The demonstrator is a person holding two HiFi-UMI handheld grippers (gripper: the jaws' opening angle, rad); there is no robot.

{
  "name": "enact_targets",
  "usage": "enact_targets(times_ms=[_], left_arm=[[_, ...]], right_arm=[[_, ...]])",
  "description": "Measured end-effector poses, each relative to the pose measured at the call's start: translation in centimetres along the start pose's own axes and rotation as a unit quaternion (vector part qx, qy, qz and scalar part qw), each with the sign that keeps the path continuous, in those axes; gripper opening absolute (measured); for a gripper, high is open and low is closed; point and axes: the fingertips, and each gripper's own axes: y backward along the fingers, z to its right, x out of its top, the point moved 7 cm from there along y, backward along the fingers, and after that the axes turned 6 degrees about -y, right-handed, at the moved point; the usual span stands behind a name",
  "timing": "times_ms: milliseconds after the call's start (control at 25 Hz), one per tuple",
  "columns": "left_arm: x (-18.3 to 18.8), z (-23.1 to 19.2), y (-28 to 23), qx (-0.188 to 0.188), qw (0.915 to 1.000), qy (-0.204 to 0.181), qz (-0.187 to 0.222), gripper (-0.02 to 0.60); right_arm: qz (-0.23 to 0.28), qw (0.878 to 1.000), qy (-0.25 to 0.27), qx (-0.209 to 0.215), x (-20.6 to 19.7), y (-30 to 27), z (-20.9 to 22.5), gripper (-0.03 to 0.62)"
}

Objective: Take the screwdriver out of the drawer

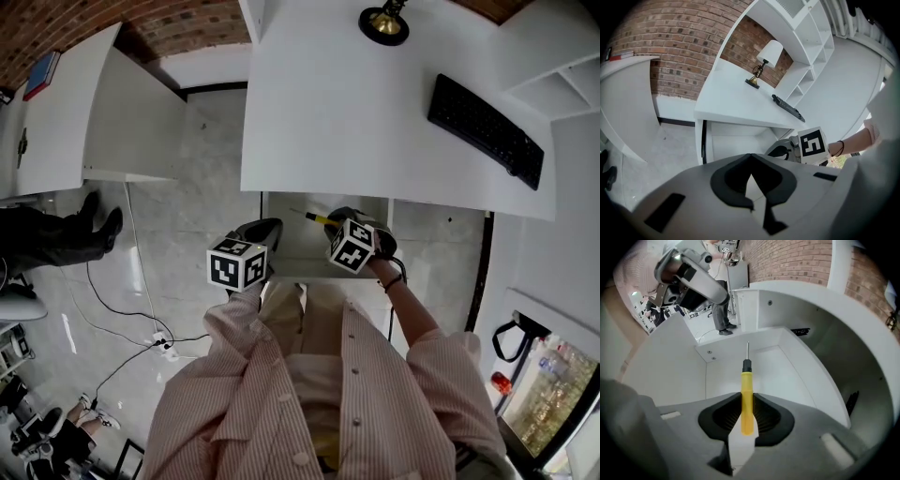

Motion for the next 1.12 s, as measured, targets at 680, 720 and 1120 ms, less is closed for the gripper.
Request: enact_targets(times_ms=[680, 720, 1120], left_arm=[[3.5, 2.7, 4.6, -0.001, 0.9946, -0.046, 0.093, -0.002], [3.8, 2.9, 4.9, -0.001, 0.9933, -0.051, 0.104, -0.002], [6.6, 4.1, 7.6, 0.011, 0.9776, -0.097, 0.186, -0.002]], right_arm=[[0.160, 0.984, -0.072, -0.042, 2.8, 9.6, -0.5, 0.078], [0.174, 0.981, -0.079, -0.042, 3.0, 10.3, -0.6, 0.078], [0.289, 0.940, -0.171, -0.058, 3.7, 15.6, -0.1, 0.078]])
